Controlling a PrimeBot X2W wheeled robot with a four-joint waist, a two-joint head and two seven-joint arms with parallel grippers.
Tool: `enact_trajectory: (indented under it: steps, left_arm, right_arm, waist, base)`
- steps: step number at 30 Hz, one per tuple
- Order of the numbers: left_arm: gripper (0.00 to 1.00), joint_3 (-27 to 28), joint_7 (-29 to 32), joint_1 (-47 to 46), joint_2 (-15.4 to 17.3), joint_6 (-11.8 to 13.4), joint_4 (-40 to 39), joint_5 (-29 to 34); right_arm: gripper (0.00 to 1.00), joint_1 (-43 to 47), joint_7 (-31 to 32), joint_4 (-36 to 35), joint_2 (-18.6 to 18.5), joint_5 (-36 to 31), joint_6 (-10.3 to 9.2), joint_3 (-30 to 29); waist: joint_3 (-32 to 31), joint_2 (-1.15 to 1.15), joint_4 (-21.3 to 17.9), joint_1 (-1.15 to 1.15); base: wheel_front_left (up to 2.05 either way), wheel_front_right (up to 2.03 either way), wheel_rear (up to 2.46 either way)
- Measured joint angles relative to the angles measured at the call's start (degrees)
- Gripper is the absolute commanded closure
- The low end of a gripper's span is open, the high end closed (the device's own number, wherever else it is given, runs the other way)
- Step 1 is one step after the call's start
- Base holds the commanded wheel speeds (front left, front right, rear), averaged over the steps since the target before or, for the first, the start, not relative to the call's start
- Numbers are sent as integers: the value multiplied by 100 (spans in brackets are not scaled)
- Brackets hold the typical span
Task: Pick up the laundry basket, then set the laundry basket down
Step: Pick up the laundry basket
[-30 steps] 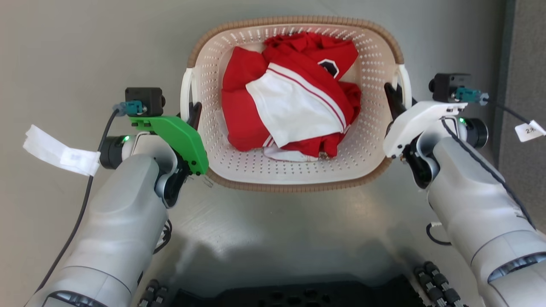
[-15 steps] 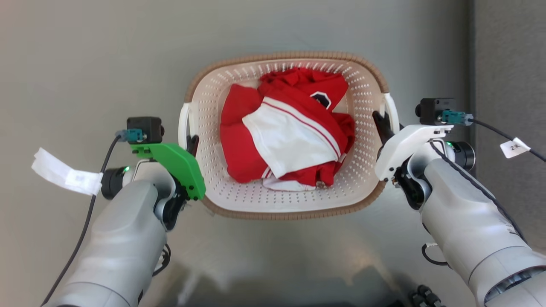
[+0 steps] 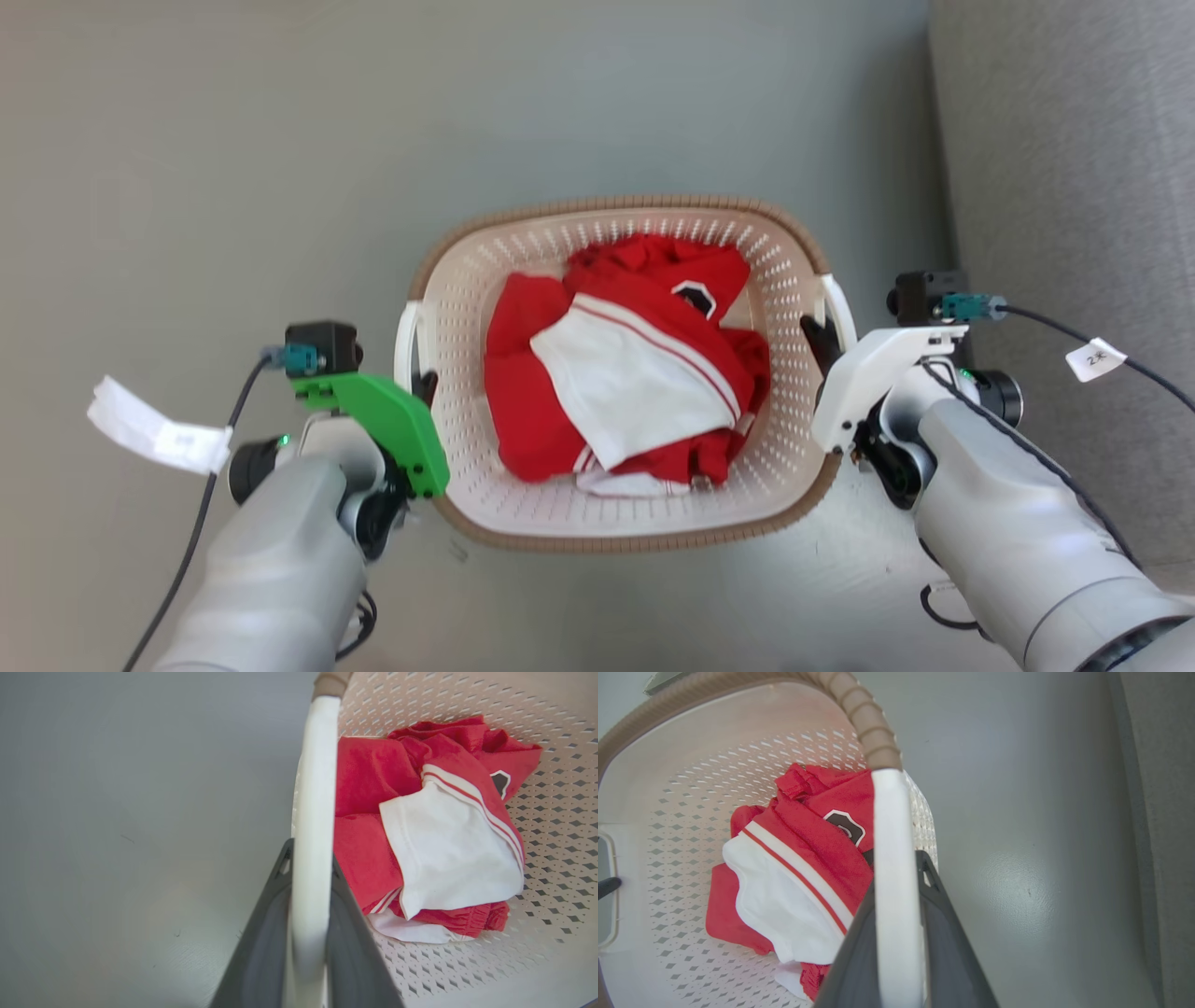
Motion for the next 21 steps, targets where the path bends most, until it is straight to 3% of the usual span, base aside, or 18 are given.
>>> enact_trajectory:
  steps: [21]
  left_arm:
    - [100,-302,612,1251,7,-1,213,-639]
  right_arm:
    - [100,1010,791,16,8,693,-47,862]
  waist:
    - [-1741,0,-141,-1]
  base:
    - [0,0,0]
